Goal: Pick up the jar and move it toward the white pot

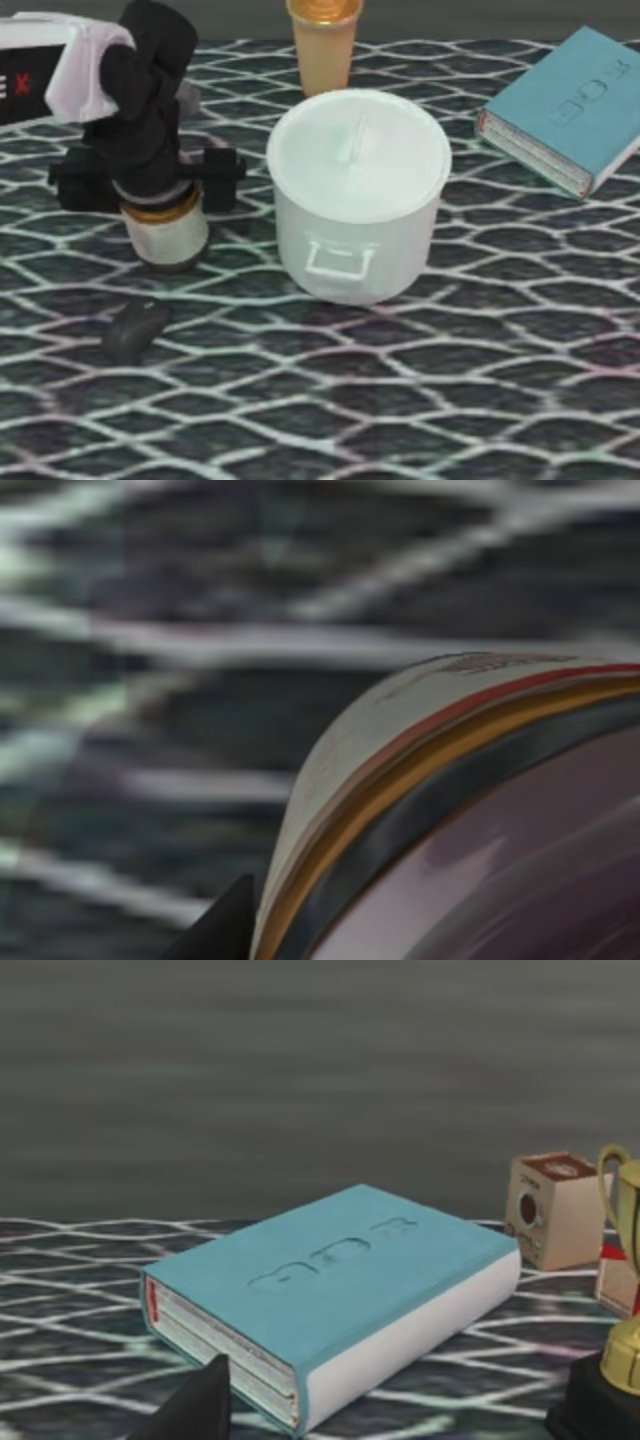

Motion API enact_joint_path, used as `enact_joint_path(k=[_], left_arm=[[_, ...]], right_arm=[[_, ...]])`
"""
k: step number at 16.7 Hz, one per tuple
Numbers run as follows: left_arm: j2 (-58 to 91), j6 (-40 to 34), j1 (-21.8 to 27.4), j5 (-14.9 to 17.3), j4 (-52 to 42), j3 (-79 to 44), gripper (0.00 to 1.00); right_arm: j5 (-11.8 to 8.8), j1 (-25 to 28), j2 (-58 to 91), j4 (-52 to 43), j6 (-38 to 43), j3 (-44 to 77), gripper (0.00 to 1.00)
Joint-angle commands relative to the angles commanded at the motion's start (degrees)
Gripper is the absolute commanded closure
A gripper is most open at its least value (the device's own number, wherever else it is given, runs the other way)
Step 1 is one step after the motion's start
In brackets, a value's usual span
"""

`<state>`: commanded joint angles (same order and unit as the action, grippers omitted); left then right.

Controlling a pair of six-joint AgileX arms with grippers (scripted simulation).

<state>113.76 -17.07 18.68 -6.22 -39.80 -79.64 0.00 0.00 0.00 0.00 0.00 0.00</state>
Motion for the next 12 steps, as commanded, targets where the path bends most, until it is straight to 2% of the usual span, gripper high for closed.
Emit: enact_joint_path(k=[6,12], left_arm=[[0.0,0.0,0.0,0.0,0.0,0.0,0.02],[0.0,0.0,0.0,0.0,0.0,0.0,0.0]], right_arm=[[0.0,0.0,0.0,0.0,0.0,0.0,0.0],[0.0,0.0,0.0,0.0,0.0,0.0,0.0]])
